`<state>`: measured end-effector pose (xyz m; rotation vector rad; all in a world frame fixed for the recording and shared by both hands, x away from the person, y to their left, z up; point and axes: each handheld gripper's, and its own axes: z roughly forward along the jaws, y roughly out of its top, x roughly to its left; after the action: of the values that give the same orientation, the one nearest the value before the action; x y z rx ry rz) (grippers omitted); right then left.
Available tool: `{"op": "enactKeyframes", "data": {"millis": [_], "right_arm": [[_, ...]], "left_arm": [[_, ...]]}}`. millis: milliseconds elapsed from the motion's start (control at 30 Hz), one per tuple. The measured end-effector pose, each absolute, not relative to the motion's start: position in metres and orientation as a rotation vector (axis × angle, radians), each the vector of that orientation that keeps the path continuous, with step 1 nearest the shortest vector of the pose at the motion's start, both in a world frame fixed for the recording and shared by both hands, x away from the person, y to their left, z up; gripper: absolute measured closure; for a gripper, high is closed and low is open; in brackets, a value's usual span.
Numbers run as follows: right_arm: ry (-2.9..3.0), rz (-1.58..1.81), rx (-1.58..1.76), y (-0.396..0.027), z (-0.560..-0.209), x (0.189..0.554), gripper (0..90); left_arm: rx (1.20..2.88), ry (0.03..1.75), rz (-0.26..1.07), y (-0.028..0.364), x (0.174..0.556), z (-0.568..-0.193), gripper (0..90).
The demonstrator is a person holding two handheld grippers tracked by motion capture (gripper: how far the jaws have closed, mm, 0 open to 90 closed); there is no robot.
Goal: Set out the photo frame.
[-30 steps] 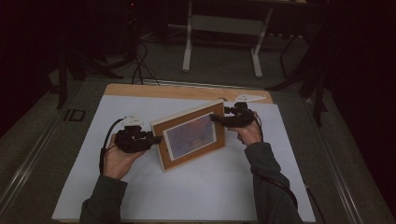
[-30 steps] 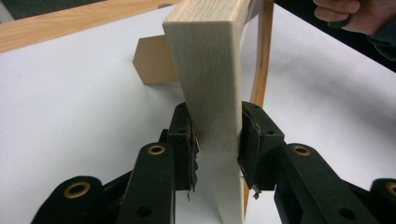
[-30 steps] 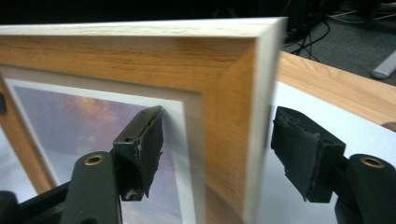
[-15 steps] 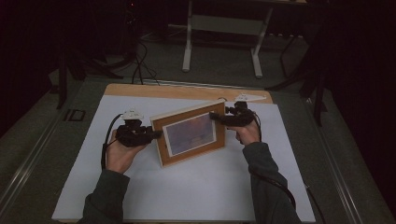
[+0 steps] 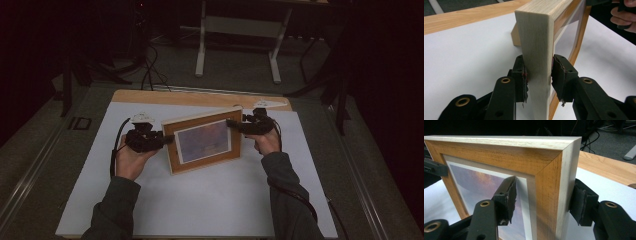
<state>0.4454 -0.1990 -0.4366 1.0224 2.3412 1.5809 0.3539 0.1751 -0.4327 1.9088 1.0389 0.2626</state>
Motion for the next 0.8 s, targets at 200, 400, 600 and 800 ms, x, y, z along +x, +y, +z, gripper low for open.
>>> {"op": "enactKeyframes", "data": {"millis": [200, 400, 600, 800], "right_arm": [[2.344, 1.599, 1.015, -0.201, -0.435, 0.444, 44.8], [2.334, 1.608, 1.016, -0.203, -0.434, 0.443, 46.2], [2.303, 1.630, 1.016, -0.206, -0.430, 0.441, 48.0], [2.288, 1.631, 1.020, -0.209, -0.428, 0.439, 48.5]], "left_arm": [[1.896, 1.060, 0.272, 0.175, 0.355, -0.431, 66.7], [1.886, 1.067, 0.267, 0.175, 0.358, -0.430, 66.7], [1.876, 1.063, 0.260, 0.175, 0.361, -0.431, 66.5], [1.884, 1.040, 0.270, 0.173, 0.366, -0.429, 66.3]]}}
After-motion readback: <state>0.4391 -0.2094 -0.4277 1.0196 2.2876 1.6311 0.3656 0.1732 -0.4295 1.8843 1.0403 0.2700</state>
